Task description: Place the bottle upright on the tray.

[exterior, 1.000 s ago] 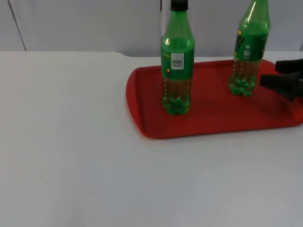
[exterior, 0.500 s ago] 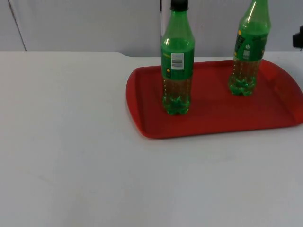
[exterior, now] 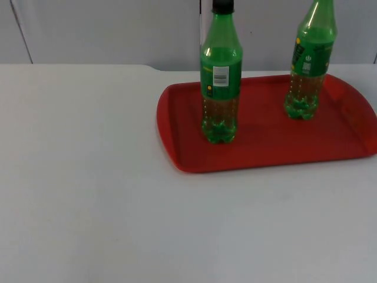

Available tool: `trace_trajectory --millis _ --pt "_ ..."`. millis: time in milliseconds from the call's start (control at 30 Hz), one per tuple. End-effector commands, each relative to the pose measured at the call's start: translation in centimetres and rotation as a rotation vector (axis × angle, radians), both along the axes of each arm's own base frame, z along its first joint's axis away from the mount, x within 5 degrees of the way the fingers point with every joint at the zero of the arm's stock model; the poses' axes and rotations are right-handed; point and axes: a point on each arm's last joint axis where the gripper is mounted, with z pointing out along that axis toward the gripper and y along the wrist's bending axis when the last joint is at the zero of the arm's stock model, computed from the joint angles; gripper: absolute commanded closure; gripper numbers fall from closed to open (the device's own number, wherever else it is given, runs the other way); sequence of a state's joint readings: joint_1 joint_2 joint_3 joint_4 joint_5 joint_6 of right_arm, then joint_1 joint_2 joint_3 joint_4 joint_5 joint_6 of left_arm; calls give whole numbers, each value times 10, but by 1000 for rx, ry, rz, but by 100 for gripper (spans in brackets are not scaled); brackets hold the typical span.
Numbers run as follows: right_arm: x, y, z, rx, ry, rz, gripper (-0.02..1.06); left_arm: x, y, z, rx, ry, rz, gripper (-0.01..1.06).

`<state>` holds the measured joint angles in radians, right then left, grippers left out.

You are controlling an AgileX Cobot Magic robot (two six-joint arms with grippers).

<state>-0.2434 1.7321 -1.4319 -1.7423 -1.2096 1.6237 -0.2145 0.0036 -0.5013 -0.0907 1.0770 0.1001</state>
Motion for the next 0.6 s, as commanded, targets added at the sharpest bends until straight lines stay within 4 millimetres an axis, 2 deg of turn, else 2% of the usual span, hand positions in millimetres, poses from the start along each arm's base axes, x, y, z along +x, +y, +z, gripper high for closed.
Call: trace_trajectory --millis 0,33,133,200,233,300,333,467,567 --pt "-14 3 21 -6 -44 6 -1 0 0 -1 -5 2 -5 0" --pt "-27 6 40 -19 -97 6 -1 0 0 -1 -5 2 -5 0" --pt "-53 13 71 -43 -191 6 -1 0 0 -1 -5 2 -5 0" --pt "-58 14 76 -47 -206 6 -1 0 0 -1 -5 2 -5 0" --pt "-70 16 89 -60 -253 -14 -1 0 0 -1 -5 2 -5 0" --pt "-82 18 104 -76 -308 -54 -1 0 0 -1 -5 2 -5 0" --pt "-82 18 104 -76 -308 -54 -1 0 0 -1 -5 2 -5 0" --pt "-108 23 129 -189 -522 -70 -1 0 0 -1 -5 2 -5 0" --pt "-118 25 136 -214 -574 -69 -1 0 0 -1 -5 2 -5 0"
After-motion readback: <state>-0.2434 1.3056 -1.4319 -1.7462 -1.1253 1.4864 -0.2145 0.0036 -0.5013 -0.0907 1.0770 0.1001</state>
